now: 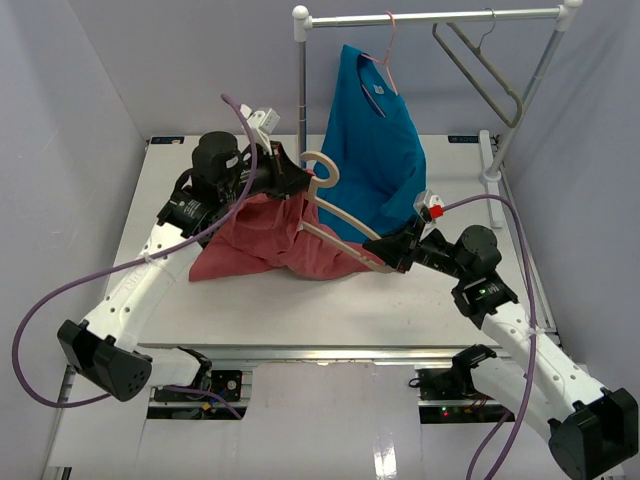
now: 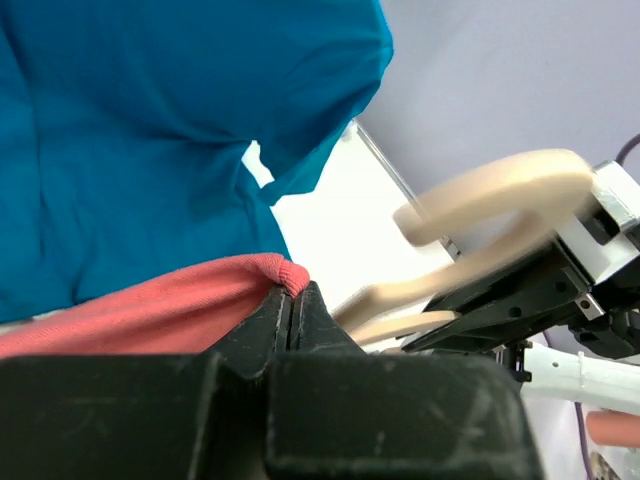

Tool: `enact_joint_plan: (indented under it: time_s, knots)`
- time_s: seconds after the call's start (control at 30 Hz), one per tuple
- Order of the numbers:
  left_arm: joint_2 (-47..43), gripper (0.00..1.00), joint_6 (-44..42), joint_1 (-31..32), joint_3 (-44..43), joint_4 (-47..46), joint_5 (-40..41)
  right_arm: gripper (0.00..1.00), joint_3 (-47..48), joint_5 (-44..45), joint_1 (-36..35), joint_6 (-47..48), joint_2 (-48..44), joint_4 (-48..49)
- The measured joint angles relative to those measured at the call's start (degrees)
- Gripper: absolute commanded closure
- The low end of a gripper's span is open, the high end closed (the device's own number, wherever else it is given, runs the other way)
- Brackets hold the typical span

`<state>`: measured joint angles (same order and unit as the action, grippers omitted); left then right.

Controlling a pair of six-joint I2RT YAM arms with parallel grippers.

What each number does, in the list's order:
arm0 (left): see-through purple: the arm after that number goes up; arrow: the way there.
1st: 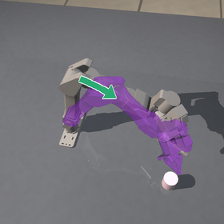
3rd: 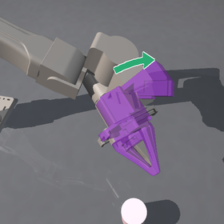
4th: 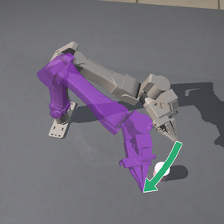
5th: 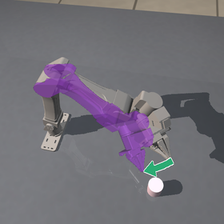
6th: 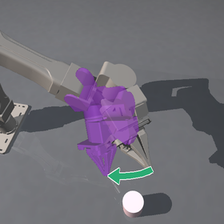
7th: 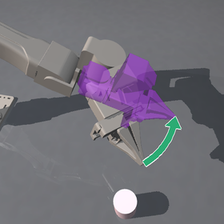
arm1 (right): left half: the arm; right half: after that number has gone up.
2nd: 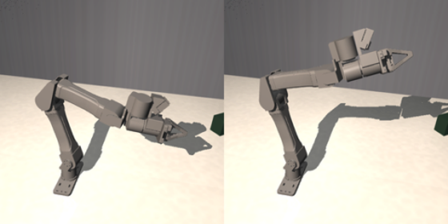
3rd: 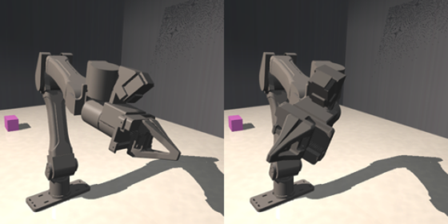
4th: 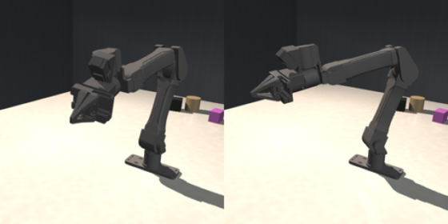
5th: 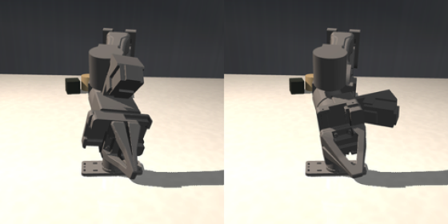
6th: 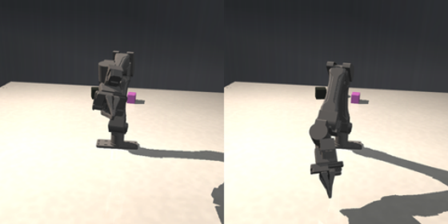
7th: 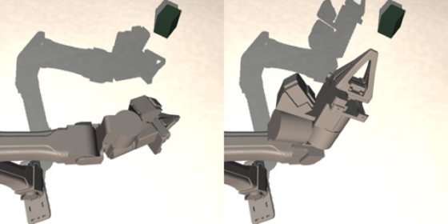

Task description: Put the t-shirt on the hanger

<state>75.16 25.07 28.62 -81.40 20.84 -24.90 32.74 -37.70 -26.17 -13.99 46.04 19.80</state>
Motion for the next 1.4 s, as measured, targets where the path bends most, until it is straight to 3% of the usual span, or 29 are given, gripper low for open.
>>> enact_joint_plan:
  time_s: [0.47, 0.53, 0.63, 0.67, 0.77, 1.07, 1.4]
  knots:
    - [-9.6, 1.00, -0.2, 0.2, 8.6, -3.9, -1.5, 0.92, -7.6, -0.4, -2.5, -5.6, 5.0, 24.9]
    - [-9.5, 0.70, -0.2, 0.2, 8.6, -4.0, -2.5, 0.92, -8.8, -0.4, -2.5, -6.4, 5.4, 27.5]
    - [-9.1, 0.45, -1.1, 0.2, 8.2, -4.1, -4.4, 0.92, -10.8, -0.7, -2.5, -6.6, 6.2, 31.8]
    - [-8.6, 0.38, -1.6, 0.2, 7.4, -3.5, -4.6, 0.92, -11.7, -0.9, -2.5, -6.5, 6.5, 33.4]
    - [-6.8, 0.30, -3.6, 0.2, 3.8, -1.1, -4.4, 0.92, -13.8, -0.9, -2.5, -6.2, 7.1, 37.7]
    - [-3.8, 0.28, -10.3, 1.2, -3.4, 8.8, -2.6, 0.92, -15.7, -1.1, -2.8, -7.0, 7.5, 45.9]
    - [3.3, 0.30, -21.9, 1.9, -18.4, 26.6, 8.0, 0.92, -18.8, 0.3, -2.6, -10.2, 6.8, 49.4]
